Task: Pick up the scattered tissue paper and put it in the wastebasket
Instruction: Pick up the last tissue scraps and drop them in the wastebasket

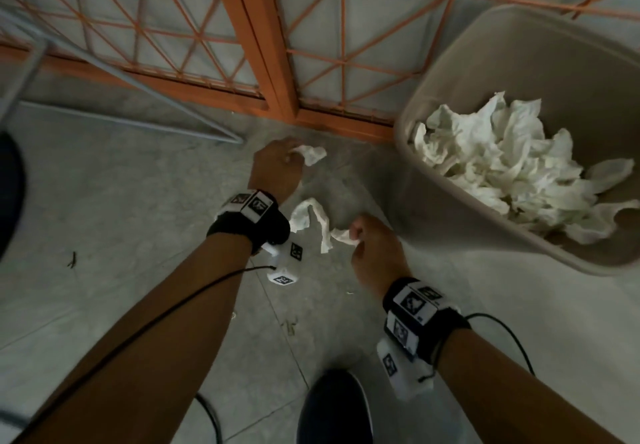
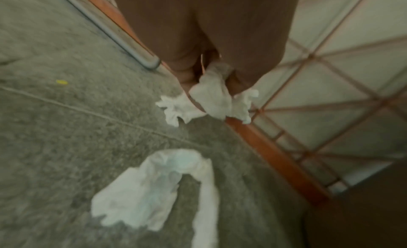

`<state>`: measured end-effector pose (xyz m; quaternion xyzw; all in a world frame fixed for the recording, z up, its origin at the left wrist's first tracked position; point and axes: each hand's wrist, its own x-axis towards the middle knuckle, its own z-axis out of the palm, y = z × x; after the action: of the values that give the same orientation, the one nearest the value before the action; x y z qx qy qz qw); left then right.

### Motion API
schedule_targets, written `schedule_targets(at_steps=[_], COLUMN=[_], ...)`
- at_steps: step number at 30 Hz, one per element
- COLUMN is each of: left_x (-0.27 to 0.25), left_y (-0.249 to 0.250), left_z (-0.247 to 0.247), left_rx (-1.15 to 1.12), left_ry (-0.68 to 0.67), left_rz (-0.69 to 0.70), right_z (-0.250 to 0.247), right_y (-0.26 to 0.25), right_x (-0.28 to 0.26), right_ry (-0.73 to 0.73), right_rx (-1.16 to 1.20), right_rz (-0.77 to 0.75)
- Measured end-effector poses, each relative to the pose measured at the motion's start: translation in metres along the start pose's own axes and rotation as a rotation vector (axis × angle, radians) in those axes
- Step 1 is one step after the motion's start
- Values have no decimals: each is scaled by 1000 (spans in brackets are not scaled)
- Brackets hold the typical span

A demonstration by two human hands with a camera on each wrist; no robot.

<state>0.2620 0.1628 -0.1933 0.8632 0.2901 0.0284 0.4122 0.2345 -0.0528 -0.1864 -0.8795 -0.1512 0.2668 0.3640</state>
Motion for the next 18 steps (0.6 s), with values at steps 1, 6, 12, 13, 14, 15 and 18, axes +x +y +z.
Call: schedule_targets(at_steps=[1,6,12,13,14,15,18], left_x=[-6,-49,-92,-99,-106,-111,-127], left_y=[-2,-4,-22,-24,-21,-18,-1], left_z=[-6,-18,10,16,21,26,34], left_rx=[-127,-307,82,94,99,92,-15], left_ry=[48,221,-68,-94,-111,-120,-119], left_rz=[-56,-146,-152,-155,-152,-150,-200], right_z=[1,15,44,45,44,45,40], right_y=[-5,-25,-18,-16,-16,-14,-13], right_x=[5,32,38,37,35,33,16], right_ry=[11,-172,-198,-184,-185,-185,-175], right_rx=[61,-84,-252,-228,-218,-180,156], right_rz=[-19,-47,-115,-101,-78,-58,88])
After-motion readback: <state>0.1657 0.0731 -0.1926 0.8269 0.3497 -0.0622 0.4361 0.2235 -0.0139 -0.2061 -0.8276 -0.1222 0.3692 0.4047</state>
